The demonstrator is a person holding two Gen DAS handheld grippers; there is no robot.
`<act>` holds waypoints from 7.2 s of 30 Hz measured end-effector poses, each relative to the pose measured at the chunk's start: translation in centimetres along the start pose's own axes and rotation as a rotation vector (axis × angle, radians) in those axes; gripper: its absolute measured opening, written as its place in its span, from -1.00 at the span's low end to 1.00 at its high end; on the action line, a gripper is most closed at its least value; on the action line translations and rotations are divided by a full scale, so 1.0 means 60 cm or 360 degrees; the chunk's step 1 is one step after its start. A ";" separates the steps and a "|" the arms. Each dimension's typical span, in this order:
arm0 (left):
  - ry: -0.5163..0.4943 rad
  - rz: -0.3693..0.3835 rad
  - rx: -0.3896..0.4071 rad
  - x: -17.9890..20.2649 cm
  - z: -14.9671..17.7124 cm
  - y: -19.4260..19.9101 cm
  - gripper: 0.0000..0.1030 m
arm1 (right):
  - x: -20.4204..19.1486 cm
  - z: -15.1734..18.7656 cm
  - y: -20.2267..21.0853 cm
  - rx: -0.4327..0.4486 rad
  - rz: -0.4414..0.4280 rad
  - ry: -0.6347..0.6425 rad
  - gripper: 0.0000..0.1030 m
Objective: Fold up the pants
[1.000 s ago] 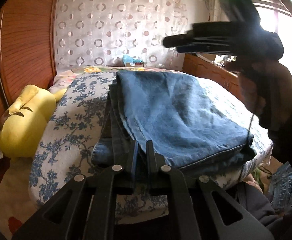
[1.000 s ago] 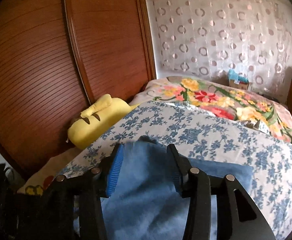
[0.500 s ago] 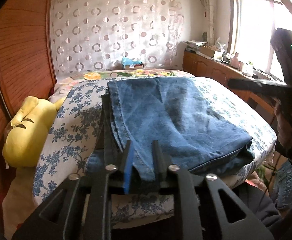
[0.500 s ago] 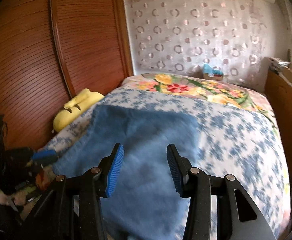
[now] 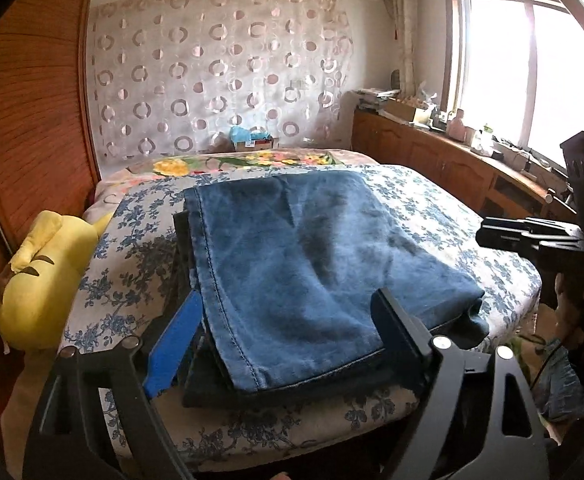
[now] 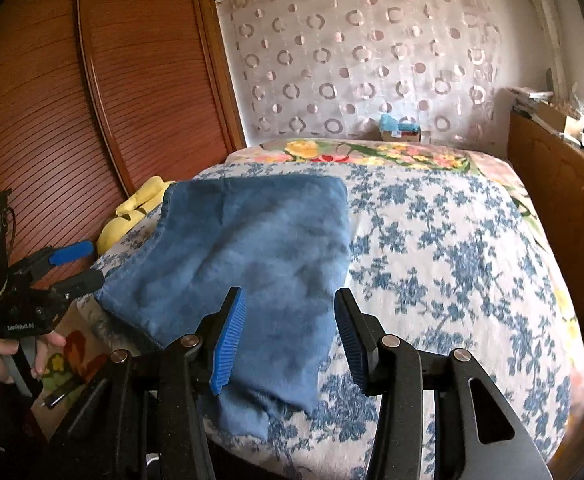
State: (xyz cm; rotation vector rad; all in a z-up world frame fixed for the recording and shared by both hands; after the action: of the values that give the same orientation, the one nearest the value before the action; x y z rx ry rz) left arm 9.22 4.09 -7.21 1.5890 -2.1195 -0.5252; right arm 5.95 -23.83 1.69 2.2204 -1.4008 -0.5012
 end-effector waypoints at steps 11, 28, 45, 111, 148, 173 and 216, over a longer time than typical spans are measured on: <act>-0.0007 0.0023 -0.0037 0.017 0.009 -0.014 0.68 | -0.012 0.035 -0.005 -0.0068 0.0086 0.0007 -0.07; -0.0003 0.0012 -0.0127 0.045 0.026 -0.057 0.68 | -0.009 0.062 -0.031 -0.0174 0.0043 -0.0101 -0.07; -0.0035 -0.0039 -0.0239 0.051 0.058 -0.103 0.68 | -0.019 0.074 -0.042 -0.0137 -0.0002 -0.0141 -0.08; 0.0198 -0.0333 0.0114 -0.140 0.013 0.127 0.69 | -0.275 -0.080 -0.177 -0.0037 -0.0646 0.0299 -0.82; 0.0157 -0.0197 0.0009 -0.090 0.029 0.071 0.69 | -0.100 -0.127 -0.211 0.0113 -0.0225 0.0041 -0.28; 0.0242 -0.0157 -0.0206 -0.095 0.098 -0.005 0.70 | -0.151 -0.148 -0.267 0.0012 -0.0182 0.0139 -0.02; 0.0337 0.0032 -0.0174 -0.122 0.080 -0.013 0.07 | -0.127 -0.245 -0.432 -0.0334 -0.0371 0.0139 0.24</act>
State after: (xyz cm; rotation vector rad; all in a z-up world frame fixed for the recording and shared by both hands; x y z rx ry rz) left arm 9.00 11.12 -12.48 1.4911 -1.9151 -0.4372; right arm 29.76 -4.45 -0.31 2.2140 -1.0013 -0.5932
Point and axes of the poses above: each gripper's, at about its wrist camera, not at the fingertips, and y roughly against the way its jaws point, x to its right, z to its underside, the point moved 2 cm from there along -y, roughly the way its jaws point, and after that the axes turned 7 degrees about z, right-handed, at the moved point
